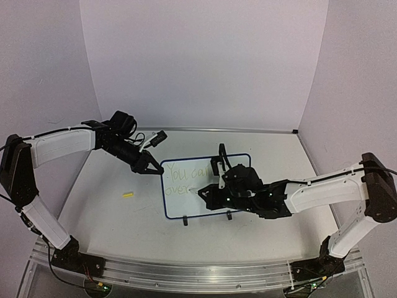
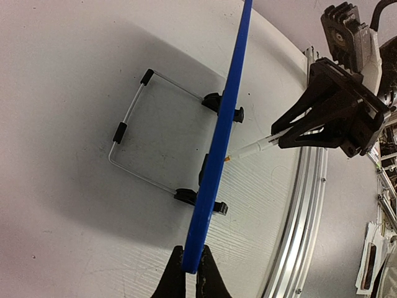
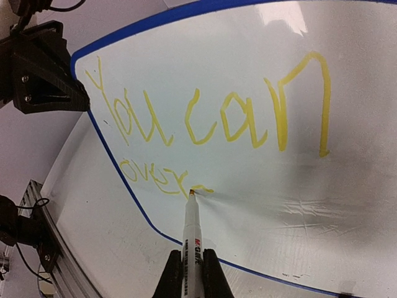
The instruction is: Write a sentence on the whiteboard
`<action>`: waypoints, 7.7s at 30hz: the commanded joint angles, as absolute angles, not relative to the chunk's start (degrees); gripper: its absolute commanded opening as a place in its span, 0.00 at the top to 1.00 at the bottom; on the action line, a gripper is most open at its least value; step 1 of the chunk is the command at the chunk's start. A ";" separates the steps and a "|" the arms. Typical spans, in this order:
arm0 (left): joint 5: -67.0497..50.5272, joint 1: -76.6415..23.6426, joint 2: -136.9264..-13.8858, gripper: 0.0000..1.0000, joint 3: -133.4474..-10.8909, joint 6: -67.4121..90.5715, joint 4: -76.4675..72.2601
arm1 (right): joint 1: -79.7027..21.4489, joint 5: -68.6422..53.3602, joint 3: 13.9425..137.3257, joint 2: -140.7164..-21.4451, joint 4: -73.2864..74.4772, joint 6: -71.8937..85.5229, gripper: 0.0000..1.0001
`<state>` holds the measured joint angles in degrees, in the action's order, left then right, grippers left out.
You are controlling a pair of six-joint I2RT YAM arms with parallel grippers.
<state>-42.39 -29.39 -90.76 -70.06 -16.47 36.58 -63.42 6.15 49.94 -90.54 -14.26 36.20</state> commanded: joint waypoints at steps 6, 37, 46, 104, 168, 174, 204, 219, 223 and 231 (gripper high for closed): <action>-36.83 -29.53 -91.71 1.00 -70.69 -17.88 38.58 | -63.17 8.18 48.23 -89.38 -13.46 37.92 1.00; -36.83 -29.53 -92.06 1.00 -70.66 -17.88 38.58 | -63.17 11.84 46.80 -85.04 -13.70 37.96 1.00; -36.84 -29.58 -92.10 1.00 -70.68 -17.89 38.59 | -63.05 13.40 47.90 -86.23 -13.54 38.50 1.00; -37.10 -29.53 -92.03 1.00 -70.75 -17.84 38.58 | -62.64 11.64 49.42 -85.56 -9.57 36.97 1.00; -37.05 -29.62 -91.84 1.00 -70.75 -17.78 38.72 | -62.67 12.80 48.40 -85.09 -6.31 39.55 1.00; -37.00 -29.62 -91.73 1.00 -70.75 -17.79 38.67 | -62.62 15.33 48.28 -82.72 -8.38 39.39 1.00; -37.10 -29.62 -91.44 1.00 -70.75 -17.78 38.58 | -62.65 15.14 44.45 -83.33 -7.04 43.29 1.00; -37.22 -29.65 -91.40 1.00 -70.75 -17.81 38.59 | -62.65 17.89 45.98 -80.72 -7.01 43.02 1.00; -37.27 -29.66 -91.40 1.00 -70.75 -17.83 38.58 | -62.66 19.11 46.48 -80.24 -7.23 42.16 1.00; -37.36 -29.71 -91.48 1.00 -70.75 -17.81 38.61 | -62.66 19.93 46.81 -80.24 -7.91 41.85 1.00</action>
